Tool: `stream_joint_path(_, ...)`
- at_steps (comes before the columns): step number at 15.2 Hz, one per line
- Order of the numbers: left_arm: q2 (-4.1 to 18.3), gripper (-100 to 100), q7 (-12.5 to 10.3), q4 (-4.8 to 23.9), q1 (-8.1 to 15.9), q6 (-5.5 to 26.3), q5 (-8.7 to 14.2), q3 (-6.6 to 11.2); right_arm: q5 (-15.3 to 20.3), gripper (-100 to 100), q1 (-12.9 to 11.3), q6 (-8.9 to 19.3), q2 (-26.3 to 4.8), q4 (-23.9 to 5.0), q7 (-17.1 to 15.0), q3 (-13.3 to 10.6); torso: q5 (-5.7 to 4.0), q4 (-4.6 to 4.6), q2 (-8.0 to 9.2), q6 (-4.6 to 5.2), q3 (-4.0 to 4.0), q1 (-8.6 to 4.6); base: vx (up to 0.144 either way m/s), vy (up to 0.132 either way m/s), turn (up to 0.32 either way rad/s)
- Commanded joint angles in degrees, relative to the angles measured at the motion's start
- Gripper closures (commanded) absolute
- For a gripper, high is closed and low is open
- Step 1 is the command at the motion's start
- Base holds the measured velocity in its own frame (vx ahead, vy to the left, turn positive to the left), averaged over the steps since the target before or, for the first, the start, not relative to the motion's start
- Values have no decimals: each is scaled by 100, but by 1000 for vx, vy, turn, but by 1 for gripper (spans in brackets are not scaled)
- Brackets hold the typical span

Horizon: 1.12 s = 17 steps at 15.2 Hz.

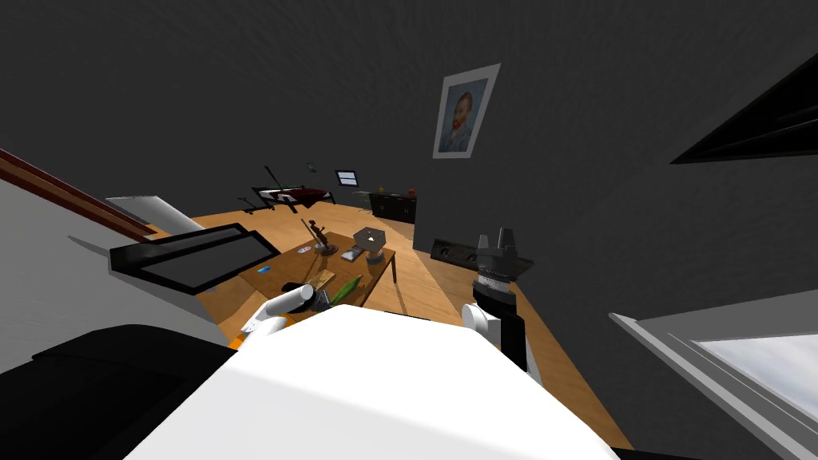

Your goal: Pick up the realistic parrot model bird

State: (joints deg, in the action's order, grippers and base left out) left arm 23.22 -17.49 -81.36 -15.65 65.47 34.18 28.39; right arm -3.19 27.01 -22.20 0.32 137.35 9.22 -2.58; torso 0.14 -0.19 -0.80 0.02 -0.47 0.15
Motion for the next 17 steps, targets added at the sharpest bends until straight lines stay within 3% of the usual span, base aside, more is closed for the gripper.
stream_joint_path(1,32,-100,42,184,-10,-34,-58,3,0,0,0,0,0,0,0,0,0,0,0,0,0,0,116,-19,2)
stream_joint_path(4,-2,-100,-47,312,-95,36,-298,26,0,0,-1,0,-1,0,0,0,6,1,10,1,4,26,72,5,-29)
stream_joint_path(7,-124,-100,-244,253,-158,192,-519,85,0,0,-1,0,-1,0,0,0,7,4,23,2,12,30,48,12,-67)
stream_joint_path(8,-89,-100,-159,255,-148,123,-442,60,0,0,-1,0,-1,0,0,1,8,5,26,2,14,32,24,14,-25)
stream_joint_path(13,-163,-100,-117,685,1,-295,-533,22,0,0,-2,0,0,-1,0,0,7,11,54,1,30,27,-19,1,-22)
stream_joint_path(14,-149,-100,-135,599,-26,-190,-518,30,0,0,-2,0,0,-1,0,0,7,11,56,1,31,28,-16,4,-7)
stream_joint_path(15,-125,100,-160,423,-90,-32,-490,46,0,0,-2,0,0,-1,0,0,7,11,55,1,31,28,6,0,30)
stream_joint_path(17,-106,100,-181,292,-136,100,-469,58,0,0,-1,0,0,0,0,1,6,10,45,0,25,25,22,-2,34)
